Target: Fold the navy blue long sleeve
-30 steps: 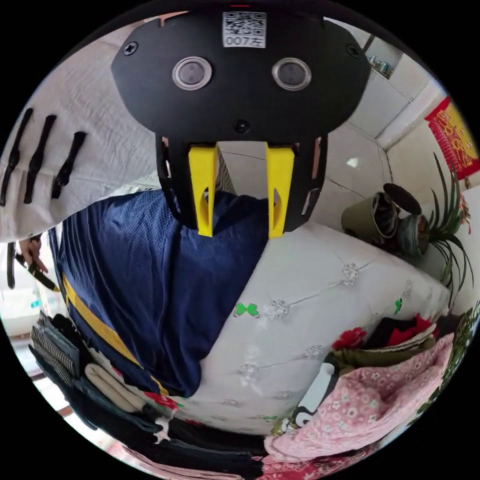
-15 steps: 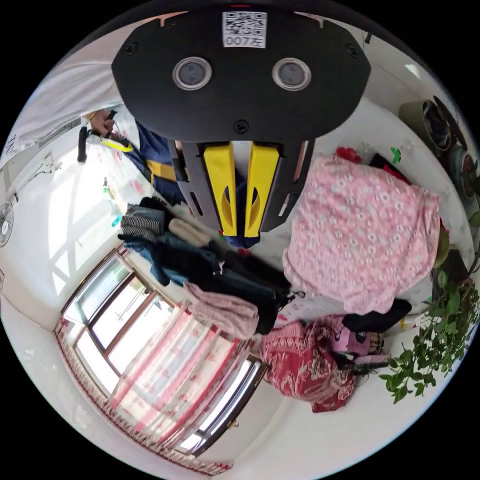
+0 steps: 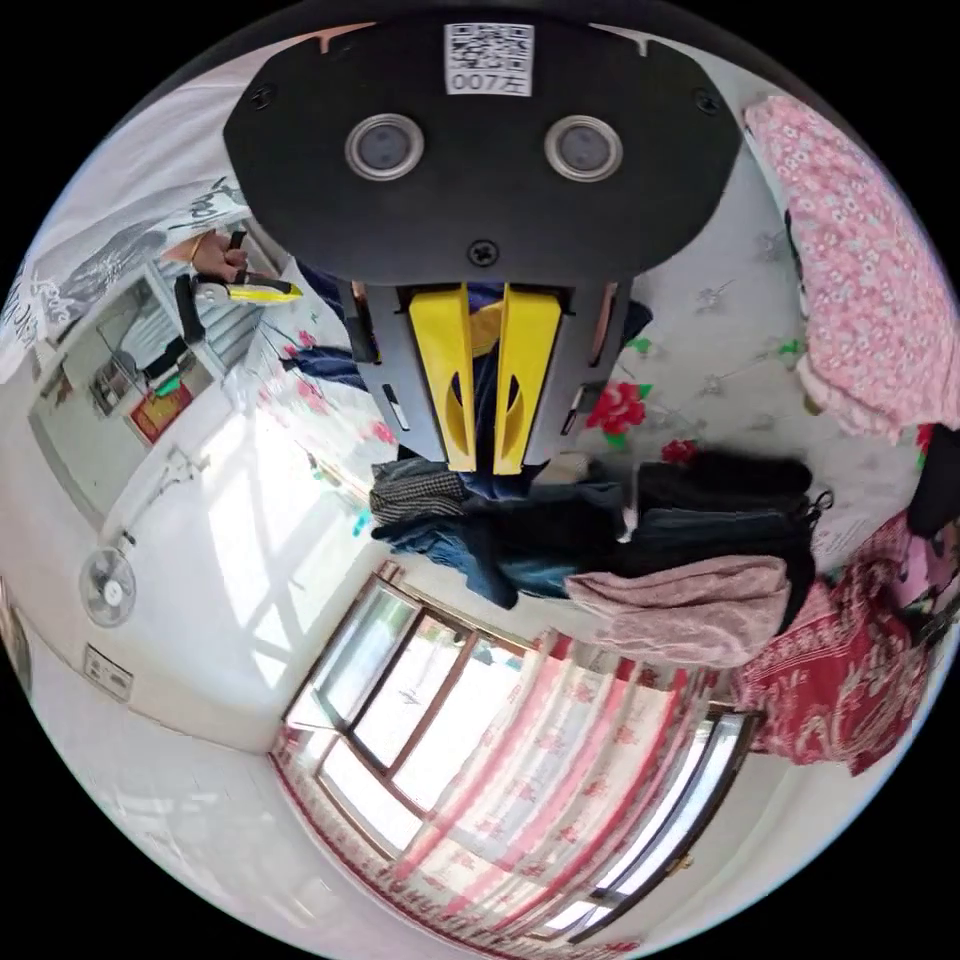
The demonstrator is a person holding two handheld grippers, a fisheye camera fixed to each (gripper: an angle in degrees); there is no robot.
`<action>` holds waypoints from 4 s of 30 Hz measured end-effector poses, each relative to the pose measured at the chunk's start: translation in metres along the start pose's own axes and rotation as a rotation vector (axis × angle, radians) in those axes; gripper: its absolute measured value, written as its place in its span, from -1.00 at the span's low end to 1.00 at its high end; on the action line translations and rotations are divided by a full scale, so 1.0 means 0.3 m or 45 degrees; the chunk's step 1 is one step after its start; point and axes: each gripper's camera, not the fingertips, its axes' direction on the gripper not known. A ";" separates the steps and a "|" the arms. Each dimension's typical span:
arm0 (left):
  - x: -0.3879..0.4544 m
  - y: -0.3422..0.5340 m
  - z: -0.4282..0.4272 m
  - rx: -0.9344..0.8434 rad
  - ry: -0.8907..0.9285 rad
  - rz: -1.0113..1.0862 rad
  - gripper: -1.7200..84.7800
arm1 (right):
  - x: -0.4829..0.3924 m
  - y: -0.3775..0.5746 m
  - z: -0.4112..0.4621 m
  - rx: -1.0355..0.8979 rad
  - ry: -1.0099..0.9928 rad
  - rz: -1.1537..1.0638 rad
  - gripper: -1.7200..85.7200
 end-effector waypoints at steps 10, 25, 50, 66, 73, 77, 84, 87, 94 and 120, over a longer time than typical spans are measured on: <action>1.053 0.508 0.513 -0.720 0.166 1.057 -0.77 | 0.332 0.131 -0.017 -0.017 0.003 0.329 -0.94; 0.710 0.633 0.865 -1.071 -0.200 0.596 -0.76 | -0.025 -0.044 0.232 -0.162 -0.077 -0.407 -0.86; -0.312 0.784 0.578 -0.915 -0.317 -0.329 -0.98 | 0.339 0.019 0.106 -0.108 -0.369 0.028 -0.96; -0.563 0.837 0.508 -0.741 -0.203 -0.384 -0.82 | -0.209 -0.817 0.480 -0.153 -0.358 -0.454 -0.90; -0.665 0.876 0.577 -0.830 -0.179 -0.358 -0.88 | -0.564 -1.052 0.857 -0.399 -0.177 -0.633 -0.91; -0.737 0.896 0.566 -0.833 -0.150 -0.382 -0.97 | -0.691 -1.101 0.896 -0.360 -0.072 -0.841 -0.95; -0.894 0.871 0.446 -0.531 -0.070 -0.569 -0.98 | -0.861 -1.376 0.788 -0.105 -0.248 -0.899 -0.94; -0.965 0.889 0.469 -0.563 -0.076 -0.646 -0.98 | -0.951 -1.437 0.871 -0.258 -0.232 -0.933 -0.90; -1.013 0.936 0.421 -0.552 -0.121 -0.742 -0.93 | -0.768 -1.297 0.769 -0.147 -0.149 -0.769 -0.87; -0.283 1.053 0.702 -1.164 -0.313 -0.179 -0.93 | -0.118 -0.346 0.187 -0.117 -0.053 -0.419 -0.95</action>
